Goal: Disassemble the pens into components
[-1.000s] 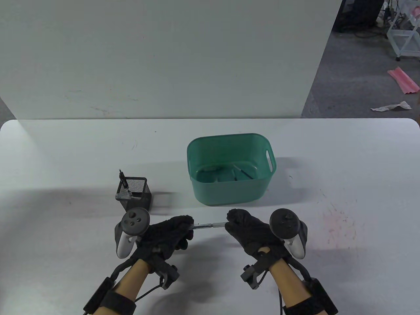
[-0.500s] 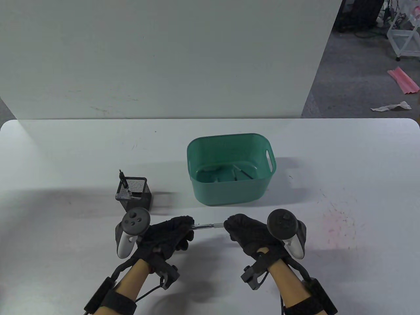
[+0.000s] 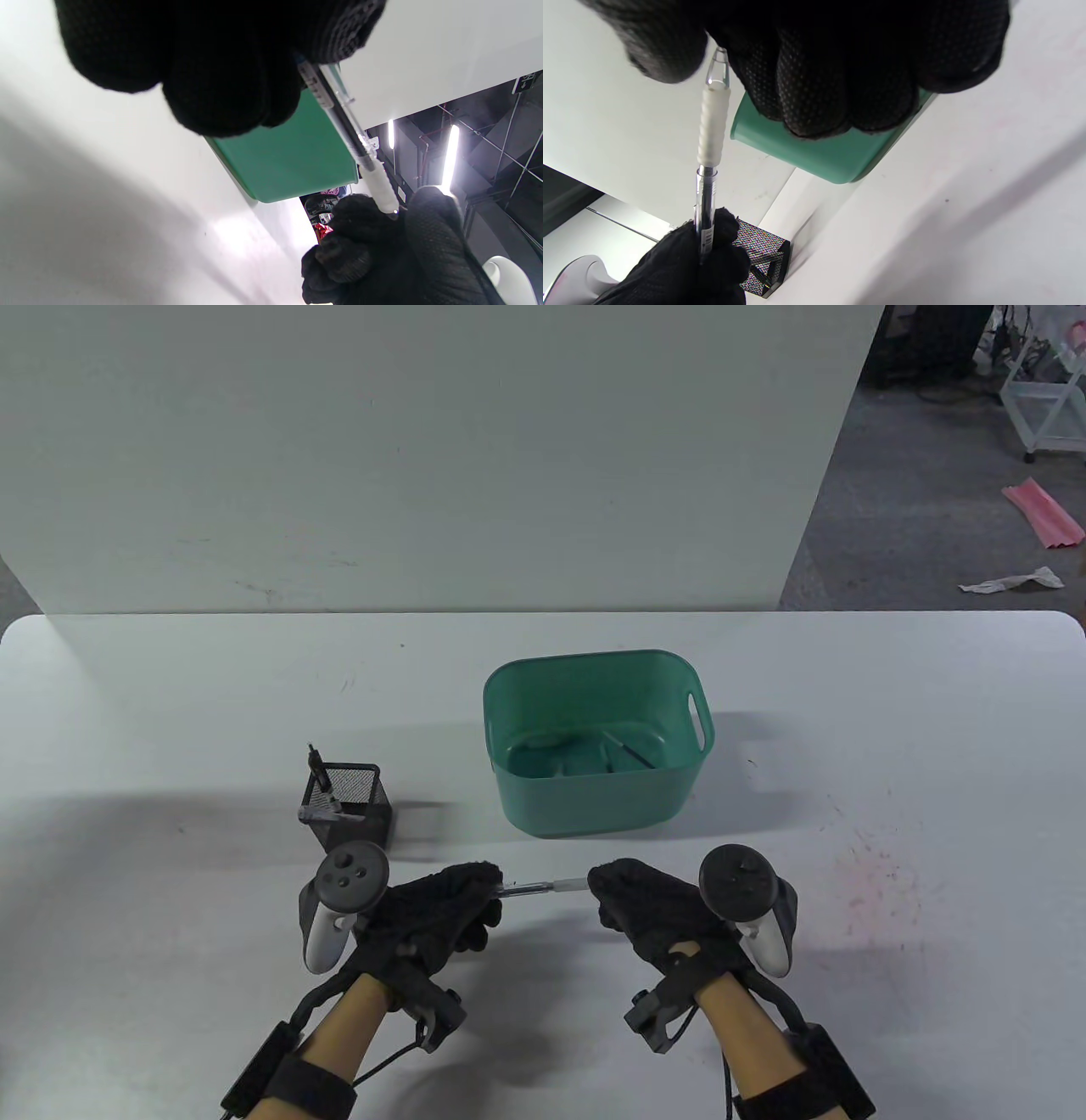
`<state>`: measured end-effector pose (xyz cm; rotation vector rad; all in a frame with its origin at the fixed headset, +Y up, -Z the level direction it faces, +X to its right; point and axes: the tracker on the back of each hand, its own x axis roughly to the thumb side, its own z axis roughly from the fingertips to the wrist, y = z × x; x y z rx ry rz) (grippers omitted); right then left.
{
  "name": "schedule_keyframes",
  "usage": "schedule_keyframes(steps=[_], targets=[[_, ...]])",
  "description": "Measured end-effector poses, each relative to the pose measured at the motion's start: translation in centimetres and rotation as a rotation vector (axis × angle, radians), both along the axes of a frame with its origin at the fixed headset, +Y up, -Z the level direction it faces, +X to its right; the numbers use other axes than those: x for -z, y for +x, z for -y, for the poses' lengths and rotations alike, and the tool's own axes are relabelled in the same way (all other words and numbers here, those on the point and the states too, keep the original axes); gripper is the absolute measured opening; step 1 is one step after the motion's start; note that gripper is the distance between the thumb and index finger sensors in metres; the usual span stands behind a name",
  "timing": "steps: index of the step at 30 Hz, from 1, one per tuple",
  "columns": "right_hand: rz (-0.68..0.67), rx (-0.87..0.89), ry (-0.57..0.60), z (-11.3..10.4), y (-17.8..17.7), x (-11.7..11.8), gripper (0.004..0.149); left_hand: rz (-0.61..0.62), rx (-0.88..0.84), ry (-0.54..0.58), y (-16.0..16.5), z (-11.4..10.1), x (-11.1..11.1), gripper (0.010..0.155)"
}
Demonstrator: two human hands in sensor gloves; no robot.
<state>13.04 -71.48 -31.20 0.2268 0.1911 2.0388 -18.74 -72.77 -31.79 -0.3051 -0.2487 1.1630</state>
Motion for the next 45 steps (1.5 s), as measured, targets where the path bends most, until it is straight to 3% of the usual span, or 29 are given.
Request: schedule_keyframes(steps=[6,12,19,33,38,45], targets=[[-0.013,0.04,0.037,-0.3,0.1,0.1,0.043,0.003,-0.001,-0.012,0.0,0.2,0.1,0.045],[-0.029,-0.007,0.009,0.0,-0.1,-0.1,0.063,0.003,-0.01,-0.011,0.0,0.1,0.1,0.045],[-0.032,0.055,0.018,-0.1,-0.3,0.0,0.046,0.005,-0.008,-0.013,-0.1,0.2,0.2,0.045],[0.01,0.137,0.063,-0.6,1.5,0.4,0.046,-0.072,-0.067,-0.034,-2.2,0.4,0.7,0.045],[0.09,0.11,0.081,-1.0,2.4,0.7,0.046,-0.115,-0.068,-0.034,-3.0,0.1,0.8,0.045],[0.25,0.011,0.156,-3.6,3.2,2.5,0.047,-0.164,0.0,0.021,-4.4,-1.0,0.7,0.045]])
